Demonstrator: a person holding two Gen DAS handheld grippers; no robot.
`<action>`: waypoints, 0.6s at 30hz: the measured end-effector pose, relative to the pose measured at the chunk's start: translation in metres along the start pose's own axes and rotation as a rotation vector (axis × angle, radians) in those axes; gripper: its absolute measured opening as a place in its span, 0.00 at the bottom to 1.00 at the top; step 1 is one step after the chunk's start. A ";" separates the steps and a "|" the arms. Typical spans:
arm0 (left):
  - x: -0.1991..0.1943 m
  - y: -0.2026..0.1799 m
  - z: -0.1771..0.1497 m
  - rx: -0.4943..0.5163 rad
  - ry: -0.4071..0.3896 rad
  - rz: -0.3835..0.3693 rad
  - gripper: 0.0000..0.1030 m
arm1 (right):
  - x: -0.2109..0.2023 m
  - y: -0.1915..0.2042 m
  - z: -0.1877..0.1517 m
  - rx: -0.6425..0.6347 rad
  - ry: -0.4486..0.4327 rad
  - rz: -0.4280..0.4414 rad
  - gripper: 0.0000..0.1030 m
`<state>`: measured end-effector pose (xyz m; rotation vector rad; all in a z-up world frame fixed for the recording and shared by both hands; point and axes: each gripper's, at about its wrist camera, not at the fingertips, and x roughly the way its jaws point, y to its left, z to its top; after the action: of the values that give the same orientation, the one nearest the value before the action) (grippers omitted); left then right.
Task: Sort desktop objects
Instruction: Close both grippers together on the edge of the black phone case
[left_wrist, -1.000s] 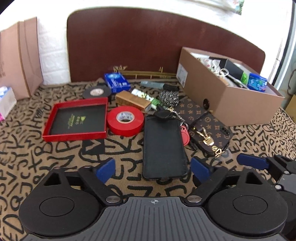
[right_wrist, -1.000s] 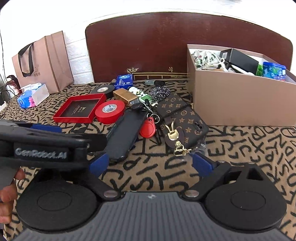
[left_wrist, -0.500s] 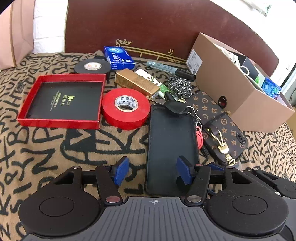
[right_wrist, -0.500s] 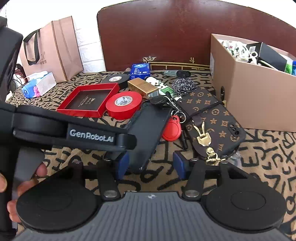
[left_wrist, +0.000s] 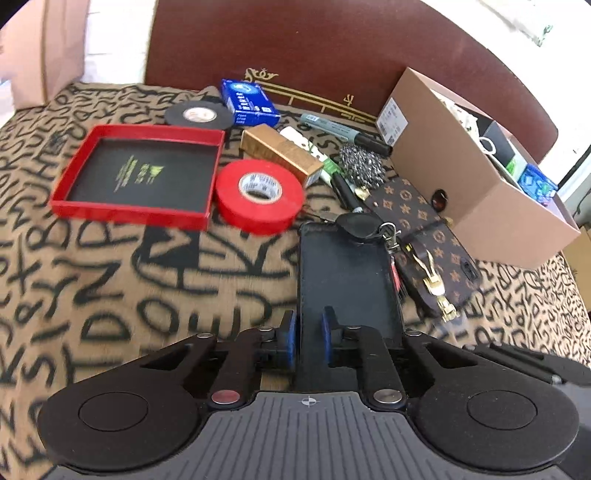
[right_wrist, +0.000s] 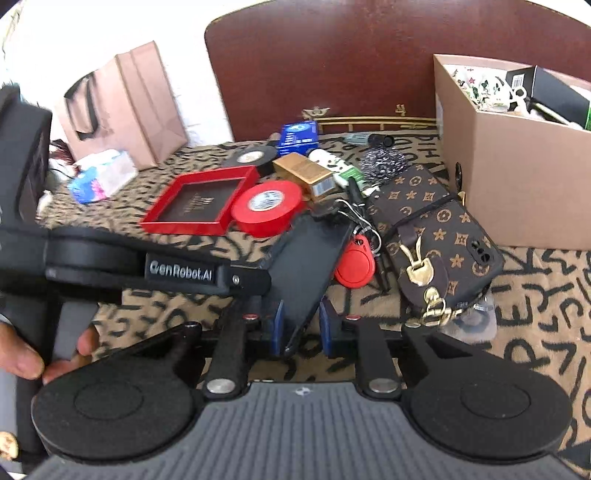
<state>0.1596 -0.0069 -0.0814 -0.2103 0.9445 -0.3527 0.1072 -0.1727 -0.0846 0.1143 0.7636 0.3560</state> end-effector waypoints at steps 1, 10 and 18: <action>-0.006 0.000 -0.005 -0.001 0.001 0.000 0.08 | -0.005 -0.001 0.000 0.006 0.008 0.021 0.21; -0.046 -0.011 -0.062 0.014 0.072 -0.034 0.08 | -0.043 -0.003 -0.029 -0.014 0.081 0.098 0.21; -0.056 -0.030 -0.092 0.097 0.100 -0.047 0.37 | -0.069 -0.005 -0.070 -0.019 0.156 0.099 0.21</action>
<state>0.0479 -0.0147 -0.0818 -0.1268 1.0198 -0.4548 0.0146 -0.2037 -0.0908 0.1074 0.9105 0.4702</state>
